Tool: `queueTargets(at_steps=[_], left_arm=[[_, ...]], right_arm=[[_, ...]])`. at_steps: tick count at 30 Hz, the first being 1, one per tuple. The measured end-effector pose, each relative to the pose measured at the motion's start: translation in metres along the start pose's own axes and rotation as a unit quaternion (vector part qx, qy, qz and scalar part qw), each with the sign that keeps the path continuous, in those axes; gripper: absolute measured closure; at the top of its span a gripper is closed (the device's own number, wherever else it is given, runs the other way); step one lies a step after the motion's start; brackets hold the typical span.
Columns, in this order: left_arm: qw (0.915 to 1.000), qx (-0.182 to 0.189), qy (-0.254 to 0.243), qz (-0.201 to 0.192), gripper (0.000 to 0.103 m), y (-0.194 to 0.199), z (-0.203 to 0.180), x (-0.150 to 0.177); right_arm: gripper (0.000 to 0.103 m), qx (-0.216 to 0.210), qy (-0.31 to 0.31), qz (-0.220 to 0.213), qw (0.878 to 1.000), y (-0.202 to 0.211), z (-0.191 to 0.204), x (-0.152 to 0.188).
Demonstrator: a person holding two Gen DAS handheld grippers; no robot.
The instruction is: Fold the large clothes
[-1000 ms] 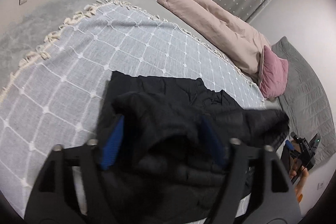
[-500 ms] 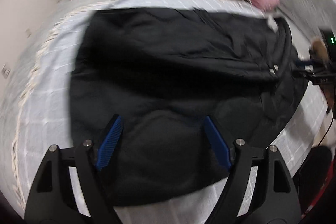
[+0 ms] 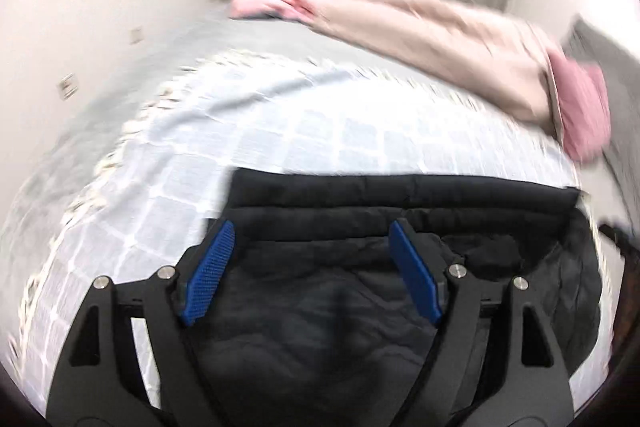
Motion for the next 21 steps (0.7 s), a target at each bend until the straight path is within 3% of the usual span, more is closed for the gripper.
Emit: queueTargets(at_steps=[3, 6, 8, 12, 13, 16, 17, 19, 20, 21], left_arm=[[0.9998, -0.002, 0.019, 0.009, 0.02, 0.013, 0.022, 0.017], [0.9983, -0.036, 0.015, 0.044, 0.019, 0.01, 0.044, 0.035], [0.9963, -0.038, 0.049, 0.061, 0.019, 0.006, 0.06, 0.047], [0.9912, -0.002, 0.112, 0.071, 0.019, -0.012, 0.079, 0.068], [0.9904, -0.001, 0.112, 0.081, 0.019, -0.018, 0.079, 0.072], [0.9912, 0.055, 0.092, 0.078, 0.024, -0.026, 0.065, 0.068], [0.9914, 0.063, 0.088, 0.074, 0.03, -0.028, 0.063, 0.067], [0.993, 0.047, 0.081, 0.072, 0.06, -0.033, 0.063, 0.07], [0.9938, 0.038, 0.081, 0.067, 0.079, -0.034, 0.062, 0.07], [0.9937, 0.042, 0.084, 0.062, 0.091, -0.033, 0.059, 0.069]], right_arm=[[0.026, -0.038, -0.054, 0.043, 0.997, -0.002, -0.03, 0.027], [0.026, -0.037, -0.087, 0.058, 0.994, 0.003, -0.061, 0.05], [0.026, -0.038, -0.117, 0.057, 0.991, 0.008, -0.082, 0.06], [0.024, -0.056, -0.193, 0.042, 0.979, 0.009, -0.123, 0.079], [0.023, -0.051, -0.199, 0.046, 0.978, 0.005, -0.132, 0.084], [0.024, -0.009, -0.192, 0.071, 0.979, -0.007, -0.145, 0.091], [0.024, -0.008, -0.182, 0.063, 0.981, -0.008, -0.146, 0.091], [0.025, -0.022, -0.167, 0.056, 0.984, -0.011, -0.143, 0.095], [0.033, -0.037, -0.163, 0.052, 0.985, -0.013, -0.14, 0.096], [0.056, -0.057, -0.159, 0.049, 0.984, -0.015, -0.136, 0.098]])
Point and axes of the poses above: each gripper's, at about its wrist camera, not at the fingertips, and y roughly against the way its jaws point, z to its left, x to its underside, the point moved 7 cm from there along -y, roughly the way its jaws point, and after that the axes turned 4 degrees about x, right-handed, at the moved point
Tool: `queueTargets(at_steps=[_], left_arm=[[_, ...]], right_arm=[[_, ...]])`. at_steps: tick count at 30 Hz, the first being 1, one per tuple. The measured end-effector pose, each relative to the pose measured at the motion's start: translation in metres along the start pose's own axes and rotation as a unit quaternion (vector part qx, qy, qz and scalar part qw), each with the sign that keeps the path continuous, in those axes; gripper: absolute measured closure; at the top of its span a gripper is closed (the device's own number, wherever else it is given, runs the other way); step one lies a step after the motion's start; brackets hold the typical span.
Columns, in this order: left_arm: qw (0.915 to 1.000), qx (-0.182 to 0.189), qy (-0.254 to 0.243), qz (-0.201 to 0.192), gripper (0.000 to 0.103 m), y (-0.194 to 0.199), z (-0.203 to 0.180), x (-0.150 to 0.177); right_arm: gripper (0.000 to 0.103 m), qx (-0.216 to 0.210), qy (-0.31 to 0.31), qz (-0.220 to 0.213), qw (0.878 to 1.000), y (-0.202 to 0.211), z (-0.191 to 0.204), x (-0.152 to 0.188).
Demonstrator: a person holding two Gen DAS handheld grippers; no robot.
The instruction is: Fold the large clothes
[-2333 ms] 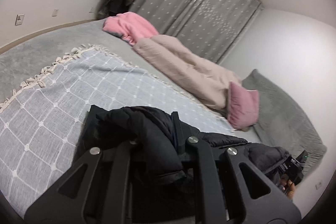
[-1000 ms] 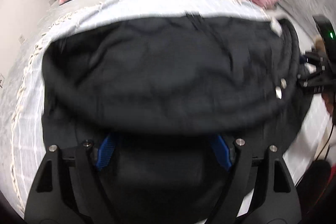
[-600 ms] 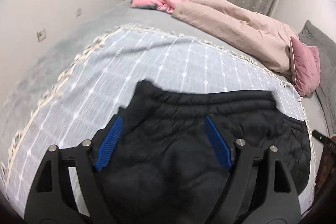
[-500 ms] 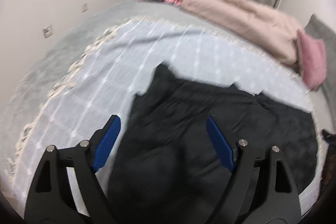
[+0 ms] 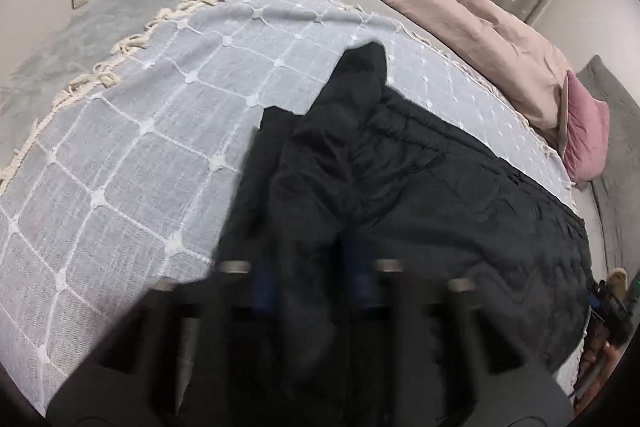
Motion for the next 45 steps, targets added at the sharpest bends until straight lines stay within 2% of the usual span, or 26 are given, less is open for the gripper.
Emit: queueTargets(at_steps=[1, 2, 3, 6, 8, 10, 13, 16, 18, 19, 20, 21, 23, 24, 27, 28, 31, 33, 36, 37, 40, 41, 42, 43, 44, 45], left_arm=[[1.0, 0.004, -0.001, -0.009, 0.095, 0.002, -0.004, -0.003], [0.9997, 0.005, -0.006, -0.024, 0.097, 0.008, -0.007, -0.007], [0.9982, 0.011, -0.02, -0.056, 0.097, 0.018, -0.017, -0.015], [0.9892, 0.04, -0.038, -0.136, 0.098, 0.038, -0.028, -0.036], [0.9866, 0.011, -0.042, -0.157, 0.097, 0.031, -0.026, -0.043], [0.9898, -0.037, -0.041, -0.131, 0.096, 0.001, -0.011, -0.038], [0.9904, -0.089, -0.062, -0.086, 0.085, -0.035, 0.004, -0.025], [0.9877, -0.112, -0.076, -0.077, 0.08, -0.03, 0.005, -0.025], [0.9872, -0.126, -0.073, -0.065, 0.068, -0.016, 0.005, -0.027], [0.9893, -0.119, -0.063, -0.057, 0.061, -0.01, 0.007, -0.026], [0.9923, -0.102, -0.051, -0.047, 0.043, -0.006, 0.008, -0.024], [0.9964, -0.072, -0.029, -0.035, 0.029, 0.0, 0.012, -0.021], [0.9993, -0.028, 0.004, -0.023, 0.027, 0.006, 0.02, -0.012], [0.9997, -0.008, 0.021, -0.007, 0.027, 0.007, 0.024, -0.008], [0.995, 0.045, 0.065, 0.061, 0.027, -0.009, 0.033, 0.011], [0.9931, 0.056, 0.074, 0.072, 0.027, -0.015, 0.033, 0.015], [0.9872, 0.085, 0.103, 0.087, 0.032, -0.027, 0.034, 0.027], [0.9847, 0.105, 0.113, 0.081, 0.053, -0.025, 0.029, 0.026], [0.988, 0.113, 0.098, 0.037, 0.074, -0.016, 0.026, 0.013], [0.9891, 0.113, 0.093, 0.017, 0.075, -0.014, 0.027, 0.006], [0.9889, 0.094, 0.115, -0.002, 0.072, -0.021, 0.043, -0.005], [0.989, 0.079, 0.125, 0.002, 0.065, -0.023, 0.047, -0.003], [0.9897, 0.063, 0.129, 0.005, 0.054, -0.024, 0.049, -0.001], [0.9913, 0.046, 0.123, 0.005, 0.051, -0.021, 0.048, 0.0], [0.9931, 0.026, 0.114, 0.004, 0.045, -0.017, 0.048, 0.002], [0.9948, 0.006, 0.102, 0.0, 0.042, -0.011, 0.046, 0.002]], right_arm=[[0.069, -0.008, 0.0, 0.0, 1.0, -0.006, 0.003, -0.001], [0.087, -0.013, -0.001, -0.009, 1.0, -0.005, 0.005, -0.003], [0.092, -0.018, 0.001, -0.027, 0.999, -0.001, 0.008, -0.007], [0.095, -0.036, -0.003, -0.09, 0.995, 0.018, 0.016, -0.026], [0.095, -0.036, -0.011, -0.113, 0.993, 0.02, 0.016, -0.035], [0.095, -0.019, -0.014, -0.111, 0.994, 0.003, 0.014, -0.038], [0.093, 0.018, -0.007, -0.056, 0.998, -0.046, 0.003, -0.021], [0.087, 0.035, -0.002, -0.038, 0.999, -0.055, -0.001, -0.012], [0.081, 0.043, -0.009, -0.037, 0.998, -0.04, -0.004, -0.015], [0.078, 0.039, -0.017, -0.035, 0.999, -0.036, -0.006, -0.015], [0.066, 0.025, -0.035, -0.027, 0.999, -0.029, -0.011, -0.014], [0.045, 0.013, -0.05, -0.021, 0.998, -0.025, -0.016, -0.011], [0.024, -0.022, -0.091, -0.004, 0.996, -0.017, -0.026, -0.004], [0.021, -0.046, -0.114, 0.011, 0.992, -0.017, -0.032, 0.002], [0.021, -0.108, -0.176, 0.057, 0.977, -0.027, -0.041, 0.02], [0.021, -0.122, -0.186, 0.064, 0.973, -0.031, -0.041, 0.024], [0.026, -0.127, -0.181, 0.056, 0.974, -0.036, -0.039, 0.031], [0.054, -0.133, -0.168, 0.064, 0.975, -0.033, -0.03, 0.034], [0.078, -0.138, -0.164, 0.067, 0.975, -0.012, -0.019, 0.036], [0.08, -0.139, -0.159, 0.066, 0.975, -0.003, -0.016, 0.037], [0.083, -0.15, -0.133, 0.054, 0.978, 0.024, -0.004, 0.043], [0.083, -0.139, -0.12, 0.053, 0.981, 0.03, -0.002, 0.048], [0.082, -0.118, -0.105, 0.055, 0.986, 0.03, -0.003, 0.053], [0.08, -0.091, -0.089, 0.058, 0.99, 0.026, -0.005, 0.057], [0.076, -0.057, -0.075, 0.064, 0.993, 0.02, -0.01, 0.062], [0.065, -0.025, -0.064, 0.073, 0.995, 0.012, -0.017, 0.067]])
Point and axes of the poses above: each gripper's, at about its wrist camera, not at the fingertips, and y roughly against the way its jaws point, z to its left, x to its underside, the point moved 7 cm from there along -y, roughly the way its jaws point, and after that the axes turned 4 degrees about x, right-handed, at the moved point
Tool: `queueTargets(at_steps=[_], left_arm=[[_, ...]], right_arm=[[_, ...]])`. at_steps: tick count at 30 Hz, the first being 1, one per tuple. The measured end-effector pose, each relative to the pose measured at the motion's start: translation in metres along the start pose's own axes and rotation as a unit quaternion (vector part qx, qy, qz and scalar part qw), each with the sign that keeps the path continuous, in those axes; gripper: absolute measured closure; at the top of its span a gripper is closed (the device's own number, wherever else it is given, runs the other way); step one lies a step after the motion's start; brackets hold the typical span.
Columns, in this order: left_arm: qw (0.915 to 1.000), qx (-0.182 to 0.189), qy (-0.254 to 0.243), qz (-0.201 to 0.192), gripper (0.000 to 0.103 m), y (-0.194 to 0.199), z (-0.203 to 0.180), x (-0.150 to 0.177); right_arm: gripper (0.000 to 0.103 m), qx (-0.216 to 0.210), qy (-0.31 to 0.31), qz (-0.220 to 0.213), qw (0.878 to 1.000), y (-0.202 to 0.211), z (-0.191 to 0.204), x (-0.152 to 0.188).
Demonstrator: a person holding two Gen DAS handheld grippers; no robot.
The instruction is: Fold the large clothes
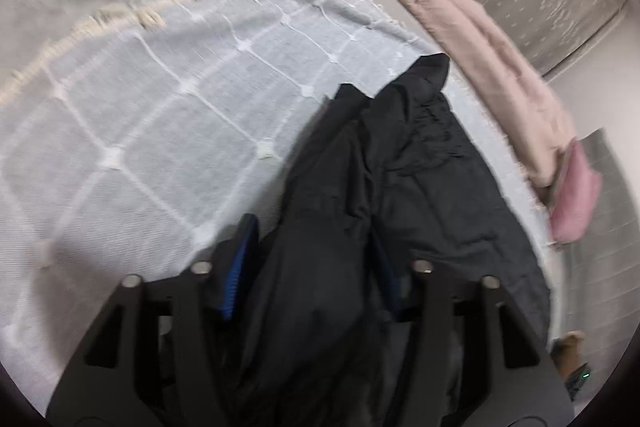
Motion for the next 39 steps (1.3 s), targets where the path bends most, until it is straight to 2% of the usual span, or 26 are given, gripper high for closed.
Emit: queueTargets(at_steps=[2, 3, 5, 8, 11, 15, 17, 21, 25, 27, 31, 39], left_arm=[[0.9993, -0.022, -0.024, -0.017, 0.034, 0.016, -0.002, 0.002], [0.9981, -0.032, -0.043, -0.032, 0.027, 0.03, -0.005, 0.004], [0.9959, -0.037, -0.06, -0.055, 0.018, 0.051, -0.002, 0.009], [0.9957, -0.032, -0.045, -0.074, 0.017, 0.076, 0.007, 0.011], [0.9985, -0.019, -0.006, -0.051, 0.01, 0.082, 0.017, 0.015], [0.9979, 0.009, 0.064, 0.008, 0.01, 0.082, 0.032, 0.037], [0.9961, 0.019, 0.086, 0.003, 0.01, 0.088, 0.034, 0.048], [0.9957, 0.04, 0.084, 0.001, 0.01, 0.089, 0.03, 0.065], [0.9896, 0.081, 0.109, 0.047, 0.01, 0.065, 0.024, 0.082], [0.9844, 0.104, 0.136, 0.042, 0.01, 0.055, 0.023, 0.088], [0.9803, 0.112, 0.158, 0.038, 0.01, 0.036, 0.018, 0.097], [0.9809, 0.14, 0.134, 0.019, 0.01, 0.014, -0.008, 0.09]], right_arm=[[0.047, 0.034, -0.007, 0.007, 0.999, -0.005, -0.01, -0.001], [0.044, 0.041, -0.02, 0.002, 0.999, 0.001, -0.014, -0.004], [0.044, 0.05, -0.029, -0.024, 0.998, 0.017, -0.014, -0.012], [0.043, 0.084, -0.008, -0.089, 0.992, 0.046, -0.008, -0.022], [0.038, 0.099, 0.013, -0.121, 0.988, 0.064, 0.007, -0.021], [0.035, 0.082, 0.042, -0.12, 0.989, 0.067, 0.036, -0.016], [0.035, 0.076, 0.061, -0.117, 0.988, 0.063, 0.051, -0.014], [0.035, 0.064, 0.106, -0.111, 0.986, 0.054, 0.087, -0.003], [0.035, 0.064, 0.127, -0.111, 0.984, 0.046, 0.108, 0.009], [0.035, 0.057, 0.129, -0.106, 0.984, 0.042, 0.118, 0.013], [0.035, 0.053, 0.128, -0.09, 0.986, 0.023, 0.128, 0.019], [0.035, 0.063, 0.19, -0.078, 0.977, -0.001, 0.16, 0.039]])
Point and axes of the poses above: each gripper's, at about its wrist camera, not at the fingertips, and y roughly against the way its jaws point, z to its left, x to its underside, the point moved 7 cm from there along -y, roughly the way its jaws point, and after that the axes turned 4 degrees about x, right-handed, at the moved point
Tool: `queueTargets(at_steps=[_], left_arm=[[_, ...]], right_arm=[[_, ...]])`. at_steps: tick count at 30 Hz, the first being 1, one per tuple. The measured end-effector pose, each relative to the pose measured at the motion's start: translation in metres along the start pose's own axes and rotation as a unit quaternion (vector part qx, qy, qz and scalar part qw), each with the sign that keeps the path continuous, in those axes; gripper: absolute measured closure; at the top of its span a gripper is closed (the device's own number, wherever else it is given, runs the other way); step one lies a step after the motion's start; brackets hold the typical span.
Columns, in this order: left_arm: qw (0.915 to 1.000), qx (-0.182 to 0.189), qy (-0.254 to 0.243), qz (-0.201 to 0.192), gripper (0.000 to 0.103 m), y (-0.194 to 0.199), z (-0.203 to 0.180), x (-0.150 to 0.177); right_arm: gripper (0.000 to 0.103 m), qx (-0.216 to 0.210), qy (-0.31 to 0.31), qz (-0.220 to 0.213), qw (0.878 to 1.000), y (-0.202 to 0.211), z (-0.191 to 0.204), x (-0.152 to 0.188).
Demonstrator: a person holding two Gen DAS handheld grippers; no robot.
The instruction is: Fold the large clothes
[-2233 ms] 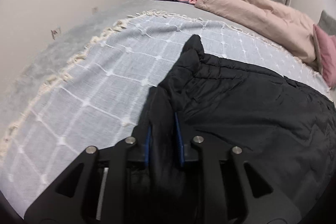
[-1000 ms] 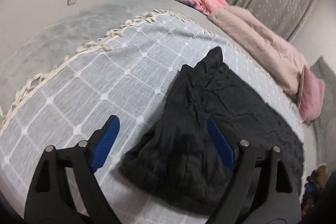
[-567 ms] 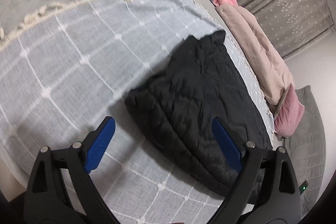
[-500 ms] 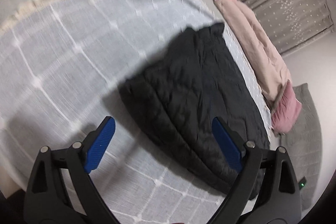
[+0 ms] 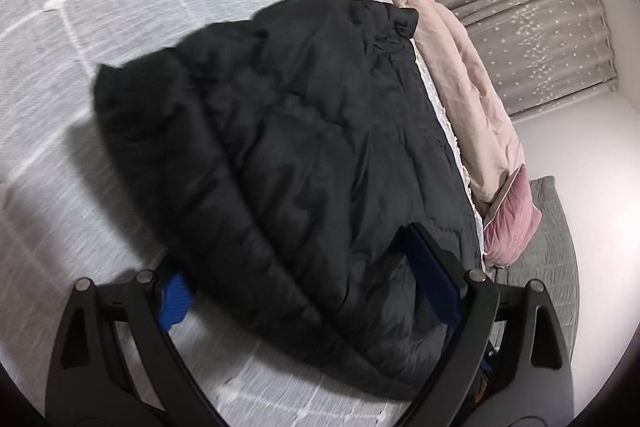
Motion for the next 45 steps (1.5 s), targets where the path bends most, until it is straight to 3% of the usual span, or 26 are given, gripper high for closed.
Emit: queueTargets(at_steps=[4, 7, 9, 12, 19, 26, 30, 32, 36, 40, 45], left_arm=[[0.9995, 0.019, 0.02, -0.018, 0.015, -0.001, 0.0, -0.009], [0.9993, 0.012, 0.027, -0.023, 0.043, -0.005, 0.003, -0.011], [0.9991, 0.018, 0.03, -0.025, 0.068, -0.006, 0.003, -0.013], [0.9992, 0.011, 0.006, -0.037, 0.084, 0.003, -0.007, -0.016], [0.9932, 0.015, -0.031, -0.111, 0.089, 0.051, -0.025, -0.04], [0.9754, 0.017, -0.106, -0.192, 0.089, 0.102, -0.045, -0.059], [0.9511, 0.027, -0.208, -0.227, 0.089, 0.121, -0.084, -0.047], [0.9333, 0.041, -0.267, -0.237, 0.089, 0.124, -0.112, -0.031], [0.9085, 0.086, -0.343, -0.222, 0.09, 0.116, -0.16, 0.004], [0.8988, 0.126, -0.379, -0.182, 0.089, 0.099, -0.188, 0.034], [0.8873, 0.163, -0.419, -0.103, 0.088, 0.063, -0.214, 0.075]], right_arm=[[0.035, 0.018, 0.032, -0.003, 0.999, -0.005, 0.014, 0.002], [0.035, 0.022, 0.044, -0.006, 0.999, -0.007, 0.022, 0.002], [0.035, 0.022, 0.046, -0.006, 0.999, -0.009, 0.027, 0.002], [0.035, 0.019, 0.046, -0.006, 0.999, -0.012, 0.031, 0.001], [0.035, 0.001, 0.045, 0.0, 0.999, -0.016, 0.036, -0.001], [0.034, -0.044, 0.054, 0.031, 0.997, -0.028, 0.055, 0.005], [0.029, -0.053, 0.065, 0.043, 0.996, -0.038, 0.064, 0.011], [0.027, -0.052, 0.07, 0.046, 0.995, -0.042, 0.066, 0.013], [0.025, -0.068, 0.064, 0.053, 0.994, -0.044, 0.066, 0.013], [0.025, -0.097, 0.045, 0.056, 0.993, -0.036, 0.057, 0.009], [0.025, -0.123, -0.024, 0.016, 0.992, -0.011, 0.011, -0.009]])
Point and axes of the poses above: each gripper's, at about its wrist camera, not at the fingertips, and y roughly against the way its jaws point, z to its left, x to its underside, the point moved 7 cm from there along -y, roughly the way its jaws point, and after that the axes turned 4 degrees about x, right-handed, at the moved point
